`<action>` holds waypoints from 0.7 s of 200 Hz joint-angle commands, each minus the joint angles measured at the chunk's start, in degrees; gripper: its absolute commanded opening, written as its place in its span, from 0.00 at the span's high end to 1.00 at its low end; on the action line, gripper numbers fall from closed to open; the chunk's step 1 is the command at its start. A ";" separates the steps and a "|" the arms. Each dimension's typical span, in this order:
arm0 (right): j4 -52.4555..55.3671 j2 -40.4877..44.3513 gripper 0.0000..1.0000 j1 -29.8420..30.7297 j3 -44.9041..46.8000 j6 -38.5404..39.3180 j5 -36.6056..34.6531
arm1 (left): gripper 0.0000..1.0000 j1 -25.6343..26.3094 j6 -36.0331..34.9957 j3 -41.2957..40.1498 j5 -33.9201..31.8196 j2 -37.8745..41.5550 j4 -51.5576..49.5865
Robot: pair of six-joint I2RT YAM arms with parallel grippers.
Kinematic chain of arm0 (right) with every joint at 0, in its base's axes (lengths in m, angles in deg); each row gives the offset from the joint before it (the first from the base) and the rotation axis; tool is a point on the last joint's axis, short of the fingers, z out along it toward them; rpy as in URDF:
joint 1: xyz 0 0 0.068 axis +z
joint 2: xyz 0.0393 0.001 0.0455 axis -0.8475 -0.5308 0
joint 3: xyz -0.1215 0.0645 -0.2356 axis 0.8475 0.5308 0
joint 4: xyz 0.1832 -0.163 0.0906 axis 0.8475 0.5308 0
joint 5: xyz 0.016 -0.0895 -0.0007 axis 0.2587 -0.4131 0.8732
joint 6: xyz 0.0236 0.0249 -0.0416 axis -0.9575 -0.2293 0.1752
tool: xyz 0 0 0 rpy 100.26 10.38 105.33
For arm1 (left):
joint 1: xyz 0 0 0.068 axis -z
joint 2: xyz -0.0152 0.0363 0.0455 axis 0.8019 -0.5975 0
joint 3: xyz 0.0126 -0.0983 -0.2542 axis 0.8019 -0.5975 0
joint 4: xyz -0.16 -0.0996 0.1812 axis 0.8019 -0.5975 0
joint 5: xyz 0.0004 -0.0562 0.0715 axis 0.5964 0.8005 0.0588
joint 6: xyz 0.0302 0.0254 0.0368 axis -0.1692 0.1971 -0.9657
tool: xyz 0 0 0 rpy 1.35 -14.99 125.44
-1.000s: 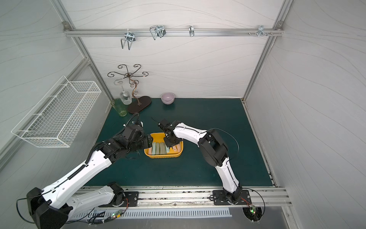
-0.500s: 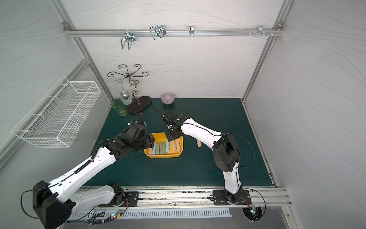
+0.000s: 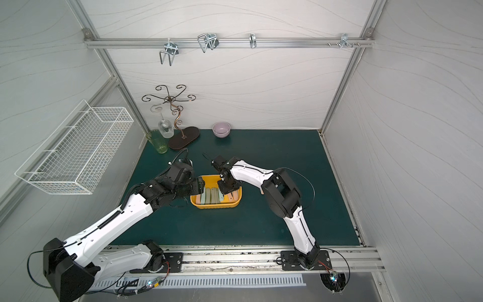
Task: Take the fruit knife out of the storage box
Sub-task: Pick up the fruit knife from the storage box.
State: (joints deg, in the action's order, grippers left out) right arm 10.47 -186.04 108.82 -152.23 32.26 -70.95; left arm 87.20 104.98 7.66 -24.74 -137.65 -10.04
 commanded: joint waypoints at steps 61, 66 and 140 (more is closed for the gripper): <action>-0.35 -3.91 0.54 1.34 0.07 -1.51 -3.21 | 0.28 -0.20 -0.67 1.15 -0.83 2.28 0.30; -0.36 -4.13 0.54 1.34 0.11 -1.46 -3.57 | 0.28 -0.19 -0.76 1.11 -0.84 2.46 0.31; -0.64 -4.52 0.80 2.13 0.91 -2.46 -5.19 | 0.27 -0.30 -1.46 0.25 -1.04 4.42 0.38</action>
State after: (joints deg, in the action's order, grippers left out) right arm 8.80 -188.10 110.17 -152.30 30.71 -75.41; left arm 87.20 104.21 7.66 -24.77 -134.37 -10.08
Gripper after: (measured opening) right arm 0.250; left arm 0.724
